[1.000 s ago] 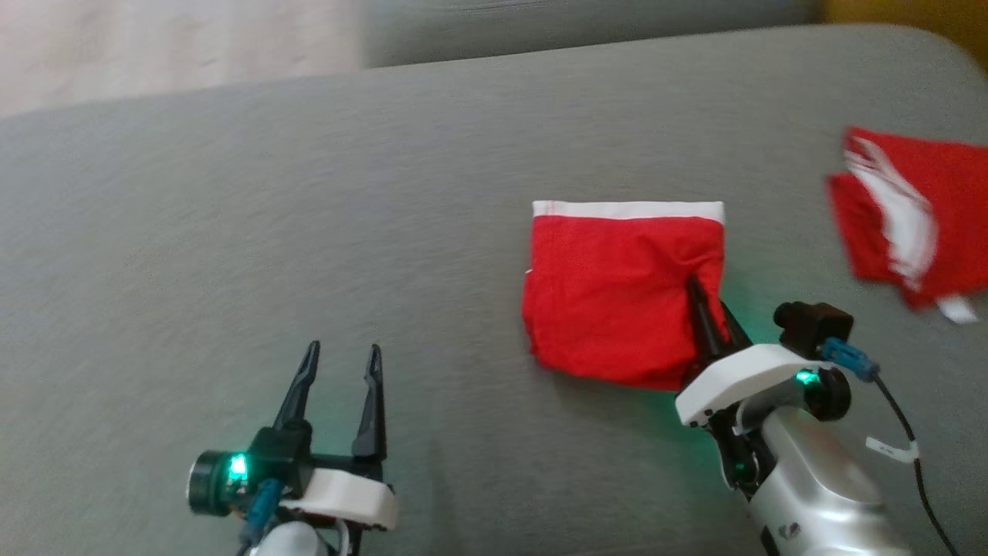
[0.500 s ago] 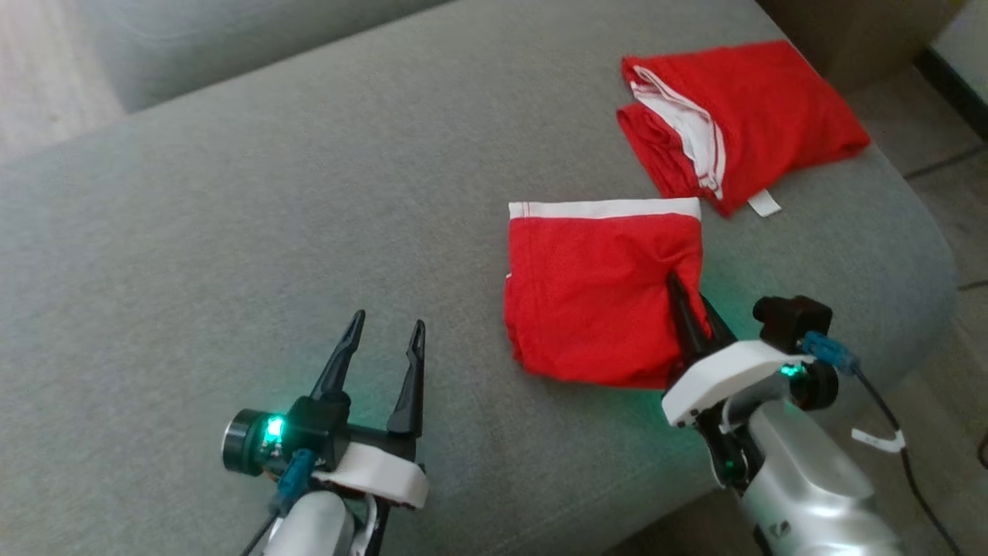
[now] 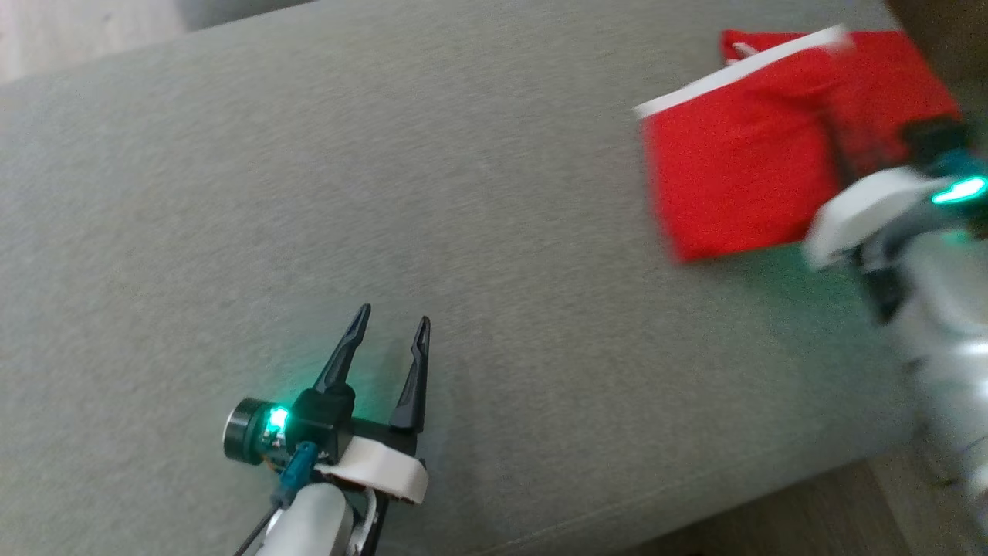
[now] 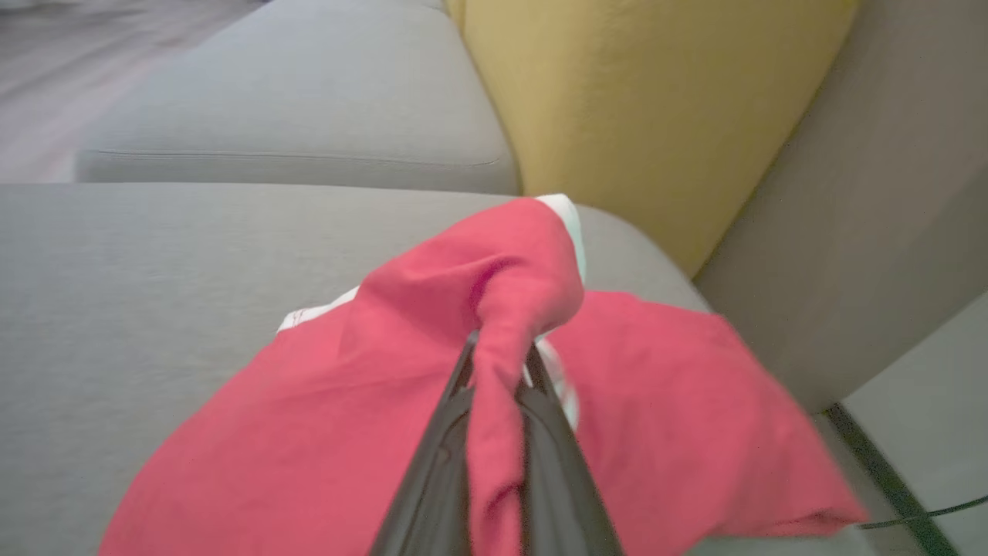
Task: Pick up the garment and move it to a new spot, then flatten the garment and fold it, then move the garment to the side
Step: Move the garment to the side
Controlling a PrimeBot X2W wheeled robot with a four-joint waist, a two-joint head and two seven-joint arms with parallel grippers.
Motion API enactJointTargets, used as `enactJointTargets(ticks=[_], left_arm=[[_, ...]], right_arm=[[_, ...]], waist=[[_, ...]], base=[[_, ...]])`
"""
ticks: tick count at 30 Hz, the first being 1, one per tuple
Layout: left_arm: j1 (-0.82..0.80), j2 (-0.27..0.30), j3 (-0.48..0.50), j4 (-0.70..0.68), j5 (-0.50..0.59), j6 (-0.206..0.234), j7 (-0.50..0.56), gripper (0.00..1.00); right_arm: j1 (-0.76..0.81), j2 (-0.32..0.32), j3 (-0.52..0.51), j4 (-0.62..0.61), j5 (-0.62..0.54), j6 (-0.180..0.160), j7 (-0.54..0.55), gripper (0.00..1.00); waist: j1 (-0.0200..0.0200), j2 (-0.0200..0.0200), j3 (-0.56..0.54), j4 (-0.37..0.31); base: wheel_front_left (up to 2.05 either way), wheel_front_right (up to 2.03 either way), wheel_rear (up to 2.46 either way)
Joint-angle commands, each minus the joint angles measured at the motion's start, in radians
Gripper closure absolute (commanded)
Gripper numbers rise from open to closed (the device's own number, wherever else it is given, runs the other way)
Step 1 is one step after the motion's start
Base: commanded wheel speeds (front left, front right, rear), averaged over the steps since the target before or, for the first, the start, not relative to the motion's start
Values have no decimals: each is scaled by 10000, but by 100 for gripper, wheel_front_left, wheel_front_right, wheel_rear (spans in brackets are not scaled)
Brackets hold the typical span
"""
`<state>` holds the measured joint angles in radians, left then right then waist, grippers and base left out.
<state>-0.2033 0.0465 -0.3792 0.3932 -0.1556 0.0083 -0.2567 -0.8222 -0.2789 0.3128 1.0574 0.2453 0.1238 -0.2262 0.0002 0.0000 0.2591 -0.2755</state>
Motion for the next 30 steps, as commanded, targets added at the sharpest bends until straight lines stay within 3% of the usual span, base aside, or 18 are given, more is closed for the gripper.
enactJointTargets(ticks=[1, 8, 9, 10, 11, 14, 17, 23, 26, 30], left_arm=[[-318, 37, 353, -306, 69, -21, -51, 0], [-362, 37, 475, -385, 126, -40, -51, 0], [-378, 37, 497, -389, 136, -40, -51, 0], [-396, 37, 519, -398, 143, -38, -51, 0], [-409, 37, 537, -409, 150, -38, -51, 0], [-482, 37, 606, -440, 172, -27, -51, 0], [-481, 37, 720, -461, 159, 73, -51, 0], [-334, 37, 1093, -542, 105, 388, -51, 0], [-219, 37, 1349, -608, 77, 559, -51, 0], [39, 37, 1729, -606, 71, 728, -51, 0]], right_arm=[[-366, -327, -40, -54, -87, 69, 21, 100], [-1360, -1955, -868, 1192, -948, 69, 81, 100], [-1483, -2120, -1077, 1356, -1070, 69, 66, 81], [-1592, -2270, -1273, 1491, -1242, 69, 39, 11], [-1682, -2409, -1481, 1628, -1446, 69, 37, 0], [-1938, -2784, -2713, 1686, -2341, 69, -213, 0], [-1878, -2452, -3825, 1158, -3047, 69, -328, 0], [-744, -59, -4966, -1721, -3604, 69, -352, 0], [168, 1036, -4775, -2937, -3546, 69, -353, 0], [1873, 2003, -4440, -4185, -3015, 69, -354, 0]], waist=[[-2, 0, 226, 423], [-2, 0, 540, 1062], [-2, 0, 581, 1111], [-2, 0, 610, 1147], [-2, 0, 631, 1177], [-2, 0, 660, 1248], [-2, 0, 534, 1266], [-2, 0, 39, 1468], [-2, 0, -241, 1700], [-2, 0, -717, 2232]], base=[[0, 0, 0], [0, 0, 0], [0, 0, 0], [0, 0, 0], [0, 0, 0], [0, 0, 0], [0, 0, 0], [0, 0, 0], [0, 0, 0], [0, 0, 0]])
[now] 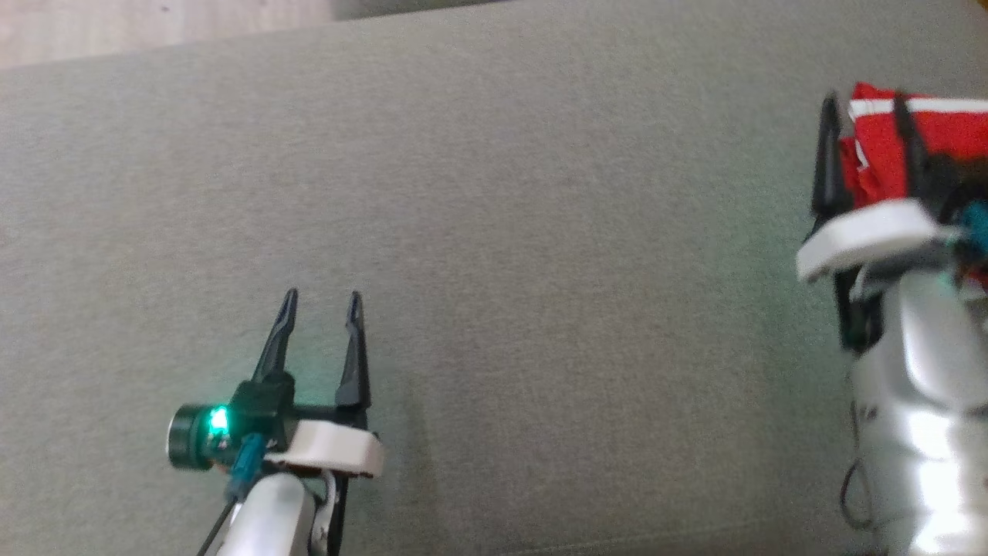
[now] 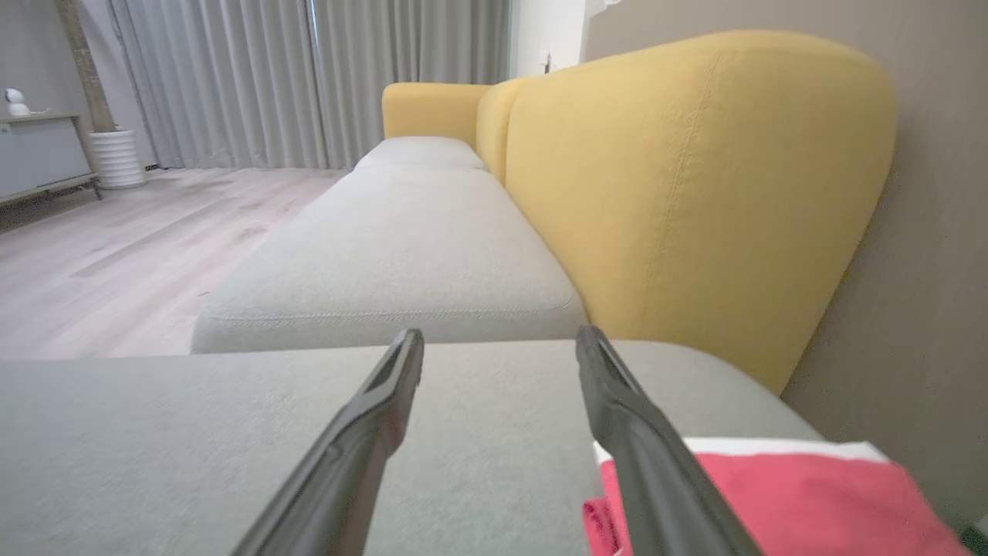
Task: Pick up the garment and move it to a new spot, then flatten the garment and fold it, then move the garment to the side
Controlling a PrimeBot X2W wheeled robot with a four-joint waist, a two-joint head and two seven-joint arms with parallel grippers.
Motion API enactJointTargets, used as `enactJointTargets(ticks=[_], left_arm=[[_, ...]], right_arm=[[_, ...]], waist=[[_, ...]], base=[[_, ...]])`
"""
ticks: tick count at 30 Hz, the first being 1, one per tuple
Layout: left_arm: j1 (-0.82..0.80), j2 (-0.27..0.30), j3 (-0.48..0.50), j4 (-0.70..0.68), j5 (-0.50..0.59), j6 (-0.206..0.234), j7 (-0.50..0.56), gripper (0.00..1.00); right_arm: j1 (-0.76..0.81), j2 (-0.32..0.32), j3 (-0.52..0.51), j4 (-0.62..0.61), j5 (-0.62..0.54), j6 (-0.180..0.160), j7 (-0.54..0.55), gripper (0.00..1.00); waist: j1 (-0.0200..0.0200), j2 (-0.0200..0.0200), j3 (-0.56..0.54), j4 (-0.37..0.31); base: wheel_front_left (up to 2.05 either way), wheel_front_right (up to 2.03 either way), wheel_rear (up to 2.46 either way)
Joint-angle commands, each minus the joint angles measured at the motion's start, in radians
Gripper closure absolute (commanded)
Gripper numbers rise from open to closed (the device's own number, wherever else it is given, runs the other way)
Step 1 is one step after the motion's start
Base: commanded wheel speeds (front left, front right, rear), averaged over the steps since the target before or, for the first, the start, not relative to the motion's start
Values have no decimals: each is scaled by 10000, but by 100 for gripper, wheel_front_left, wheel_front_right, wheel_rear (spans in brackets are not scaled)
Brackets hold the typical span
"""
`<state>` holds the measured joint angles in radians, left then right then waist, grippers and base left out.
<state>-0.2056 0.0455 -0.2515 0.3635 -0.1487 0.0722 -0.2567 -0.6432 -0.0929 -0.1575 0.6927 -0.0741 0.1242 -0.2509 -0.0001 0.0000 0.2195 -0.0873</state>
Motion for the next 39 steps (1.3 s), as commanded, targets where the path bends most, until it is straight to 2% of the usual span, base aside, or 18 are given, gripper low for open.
enactJointTargets(ticks=[1, 6, 14, 26, 36, 37, 39], left_arm=[[119, 47, 536, -295, 2, 122, -51, 0], [464, 47, 902, -150, 52, 249, -51, 0], [920, 47, 1336, -127, 169, 236, -51, 0], [1522, 47, 1853, -316, 312, 224, -51, 0], [1594, 47, 2172, -483, -162, -212, -51, 0], [1763, 0, 1850, -141, -174, -208, 1, 100], [1773, -13, 1852, 57, -185, -206, 10, 100]], right_arm=[[417, 235, 333, -687, 296, 65, -107, 0], [1907, 414, 731, -1119, 1027, 65, -107, 0], [3174, 424, 1659, -1234, 1891, 65, -108, 0], [3961, 426, 2247, -1477, 2549, 65, -108, 0], [4011, 426, 2460, -1560, 2703, 65, -108, 0], [4283, 416, 2185, -1224, 2657, 0, 2, 100], [4327, 431, 2177, -1044, 2687, -2, 13, 100]], waist=[[1, 0, -410, 453], [1, 0, -856, 909], [1, 0, -1358, 1238], [1, 0, -2040, 1238], [1, 0, -2151, 1048], [1, 0, -2153, 1047], [1, 0, -2154, 1035]], base=[[0, 0, 0], [0, 0, 0], [0, 0, 0], [0, 0, 0], [0, 0, 0], [0, 0, 0], [0, 0, 0]])
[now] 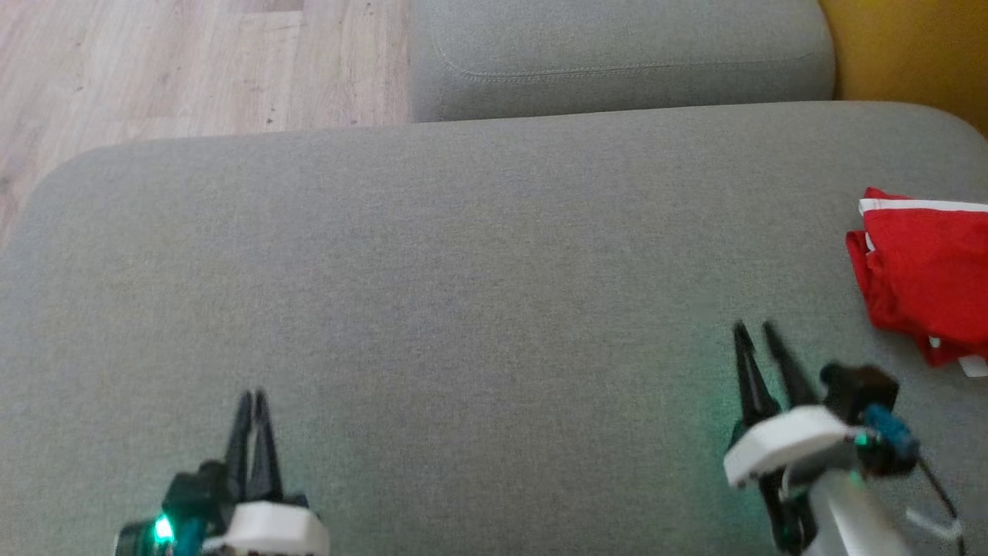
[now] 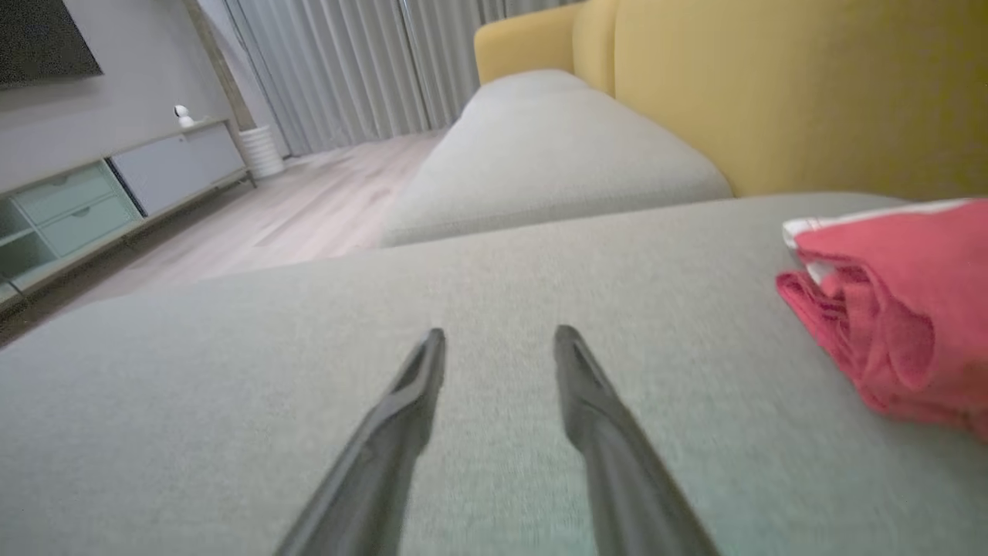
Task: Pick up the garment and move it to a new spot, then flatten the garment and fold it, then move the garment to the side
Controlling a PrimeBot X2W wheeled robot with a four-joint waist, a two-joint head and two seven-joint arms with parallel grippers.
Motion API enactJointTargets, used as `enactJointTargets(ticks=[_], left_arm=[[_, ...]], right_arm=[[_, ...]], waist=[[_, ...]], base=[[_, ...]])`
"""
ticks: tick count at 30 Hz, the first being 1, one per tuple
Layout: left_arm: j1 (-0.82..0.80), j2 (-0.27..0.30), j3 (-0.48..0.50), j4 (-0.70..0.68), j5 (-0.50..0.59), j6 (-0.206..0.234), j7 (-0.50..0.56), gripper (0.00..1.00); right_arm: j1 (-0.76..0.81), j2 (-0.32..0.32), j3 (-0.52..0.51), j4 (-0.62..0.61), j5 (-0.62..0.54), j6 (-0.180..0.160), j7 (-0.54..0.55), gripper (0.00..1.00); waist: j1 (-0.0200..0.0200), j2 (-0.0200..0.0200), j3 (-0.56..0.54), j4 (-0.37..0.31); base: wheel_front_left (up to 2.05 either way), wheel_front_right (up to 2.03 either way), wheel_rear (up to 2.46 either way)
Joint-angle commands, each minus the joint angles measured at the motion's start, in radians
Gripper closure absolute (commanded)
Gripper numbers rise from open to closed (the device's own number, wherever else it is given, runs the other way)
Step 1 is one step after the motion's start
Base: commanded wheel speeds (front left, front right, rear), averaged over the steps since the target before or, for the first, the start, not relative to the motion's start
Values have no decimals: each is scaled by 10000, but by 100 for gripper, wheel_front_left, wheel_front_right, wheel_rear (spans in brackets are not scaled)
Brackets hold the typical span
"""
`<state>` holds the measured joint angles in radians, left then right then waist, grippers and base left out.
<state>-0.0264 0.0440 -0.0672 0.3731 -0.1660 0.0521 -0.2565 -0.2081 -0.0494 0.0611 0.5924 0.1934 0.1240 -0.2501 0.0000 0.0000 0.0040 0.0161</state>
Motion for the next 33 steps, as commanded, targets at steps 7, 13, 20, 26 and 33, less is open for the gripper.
enactJointTargets(ticks=[7, 13, 20, 26, 33], left_arm=[[55, -12, 130, 257, -586, -77, 205, 100], [33, -8, 190, 156, -1291, -164, 360, 100], [-2, -4, 270, 49, -2101, -266, 547, 100], [-43, 0, 351, -31, -2795, -354, 719, 100], [-95, 4, 451, -119, -3603, -456, 924, 100]], right_arm=[[208, 16, -118, 145, 580, 3, 203, 100], [269, 15, -180, -60, 1268, 6, 359, 100], [328, 13, -262, -286, 2061, 10, 546, 100], [370, 12, -341, -470, 2741, 13, 715, 100], [415, 11, -438, -680, 3534, 17, 917, 100]], waist=[[0, 0, -3, -9], [0, 0, -3, -17], [0, 0, -3, -26], [0, 0, -3, -33], [0, 0, -4, -42]], base=[[0, 0, 0], [0, 0, 0], [0, 0, 0], [0, 0, 0], [0, 0, 0]])
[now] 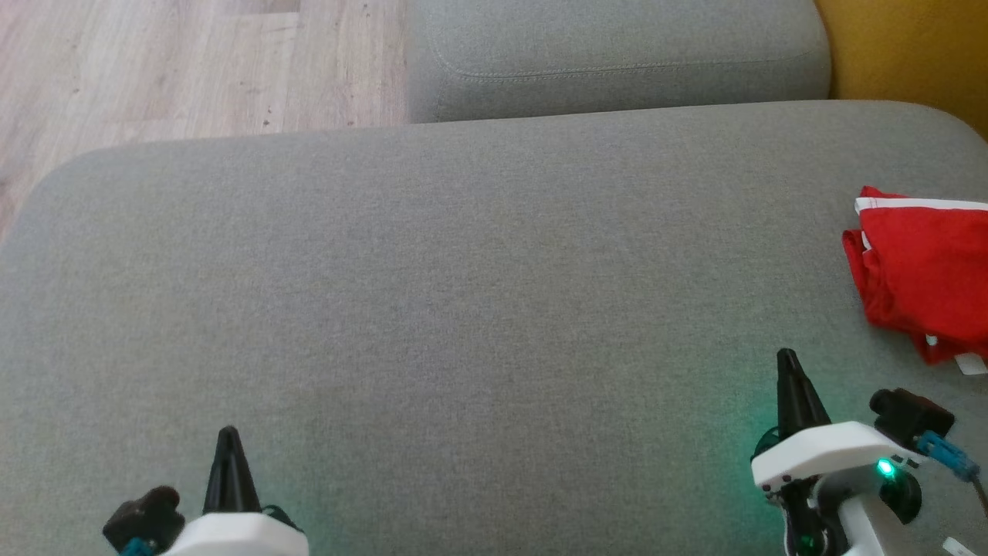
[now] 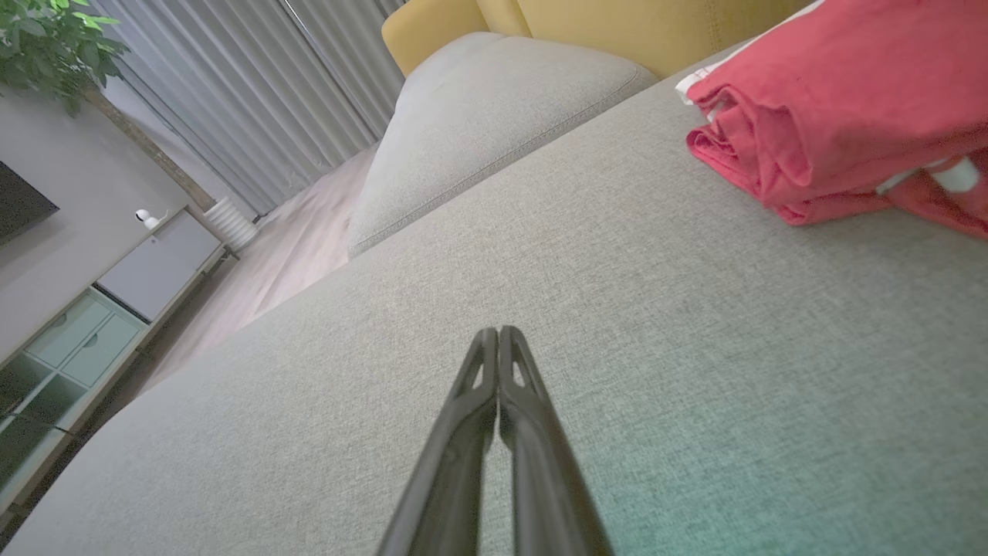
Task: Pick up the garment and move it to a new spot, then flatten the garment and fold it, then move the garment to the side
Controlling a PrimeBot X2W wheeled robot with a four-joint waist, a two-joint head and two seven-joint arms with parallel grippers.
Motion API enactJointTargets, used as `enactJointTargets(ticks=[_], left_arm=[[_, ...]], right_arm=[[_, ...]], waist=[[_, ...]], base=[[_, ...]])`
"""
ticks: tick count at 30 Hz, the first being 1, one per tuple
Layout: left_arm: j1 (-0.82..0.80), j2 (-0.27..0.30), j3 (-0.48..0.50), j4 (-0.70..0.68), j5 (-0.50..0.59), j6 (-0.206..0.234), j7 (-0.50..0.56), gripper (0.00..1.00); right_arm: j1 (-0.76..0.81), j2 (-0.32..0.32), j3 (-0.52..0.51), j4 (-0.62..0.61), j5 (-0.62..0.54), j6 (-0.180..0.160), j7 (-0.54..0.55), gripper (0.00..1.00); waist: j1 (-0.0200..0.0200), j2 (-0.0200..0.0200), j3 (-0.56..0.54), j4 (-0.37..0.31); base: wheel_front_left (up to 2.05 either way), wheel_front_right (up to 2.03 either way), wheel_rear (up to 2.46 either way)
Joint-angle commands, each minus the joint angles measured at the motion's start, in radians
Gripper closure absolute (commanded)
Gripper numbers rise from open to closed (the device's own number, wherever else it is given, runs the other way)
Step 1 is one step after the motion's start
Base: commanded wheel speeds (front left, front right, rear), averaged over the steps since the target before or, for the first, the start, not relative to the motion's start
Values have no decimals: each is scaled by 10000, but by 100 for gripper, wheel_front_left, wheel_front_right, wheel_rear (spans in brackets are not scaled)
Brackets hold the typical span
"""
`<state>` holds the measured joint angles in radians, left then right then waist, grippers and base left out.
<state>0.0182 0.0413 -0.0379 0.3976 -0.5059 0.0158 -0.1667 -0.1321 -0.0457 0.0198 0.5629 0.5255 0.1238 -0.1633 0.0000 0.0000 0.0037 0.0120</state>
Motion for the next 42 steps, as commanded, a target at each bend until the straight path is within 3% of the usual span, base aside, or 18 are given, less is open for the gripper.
enactJointTargets(ticks=[1, 42], left_arm=[[-549, 31, 172, -377, -319, -108, 56, 100], [-871, 57, 779, -895, -5163, -722, 1296, 100]], right_arm=[[-339, -26, -40, -415, 326, 19, 77, 100], [-77, -34, -627, -1666, 5077, 42, 1294, 100]], waist=[[0, 0, 0, -2], [0, 0, -3, -55]], base=[[0, 0, 0], [0, 0, 0]])
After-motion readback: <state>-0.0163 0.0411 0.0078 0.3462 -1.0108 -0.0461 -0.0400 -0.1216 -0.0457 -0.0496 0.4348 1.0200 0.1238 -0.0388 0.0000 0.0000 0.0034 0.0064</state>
